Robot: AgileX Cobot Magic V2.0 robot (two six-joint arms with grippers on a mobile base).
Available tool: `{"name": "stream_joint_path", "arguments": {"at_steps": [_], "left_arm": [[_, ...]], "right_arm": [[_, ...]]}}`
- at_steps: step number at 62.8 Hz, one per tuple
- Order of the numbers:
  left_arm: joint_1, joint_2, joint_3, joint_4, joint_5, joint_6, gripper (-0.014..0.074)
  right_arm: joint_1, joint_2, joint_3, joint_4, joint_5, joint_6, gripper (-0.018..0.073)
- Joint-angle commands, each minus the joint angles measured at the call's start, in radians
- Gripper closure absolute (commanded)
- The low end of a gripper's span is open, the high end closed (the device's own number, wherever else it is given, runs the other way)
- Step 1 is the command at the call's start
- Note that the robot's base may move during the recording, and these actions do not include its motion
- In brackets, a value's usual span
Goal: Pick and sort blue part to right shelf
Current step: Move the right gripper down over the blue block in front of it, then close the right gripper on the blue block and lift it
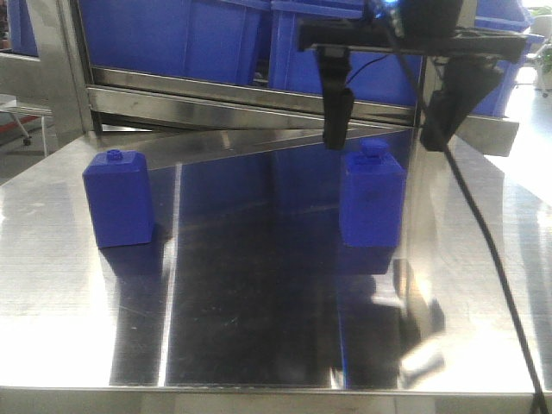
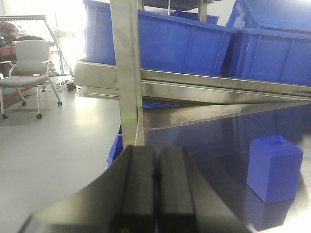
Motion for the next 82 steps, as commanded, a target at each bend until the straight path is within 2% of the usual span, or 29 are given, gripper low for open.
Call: {"name": "stream_joint_path", "arguments": {"at_steps": [1, 12, 22, 41, 82], "left_arm": [[-0.008, -0.021, 0.022, 0.001, -0.086, -0.007, 0.0462], [-0.008, -0.021, 0.022, 0.001, -0.086, -0.007, 0.0462], [-0.008, -0.021, 0.022, 0.001, -0.086, -0.007, 0.0462], [-0.008, -0.021, 0.022, 0.001, -0.086, -0.007, 0.0462], [-0.008, -0.021, 0.022, 0.001, -0.086, -0.007, 0.0462]], "right_arm": [[0.008, -0.039, -0.043, -0.002, -0.018, 0.004, -0.0066], [0.008, -0.008, -0.043, -0.019, -0.021, 0.021, -0.0066], [0.008, 0.027, -0.043, -0.05, -0.017, 0.087, -0.0066], [0.008, 0.053, -0.043, -0.075, -0.036, 0.087, -0.0066], [0.02, 0.091, -0.038, -0.059, -0.058, 0.084, -0.0063]]}}
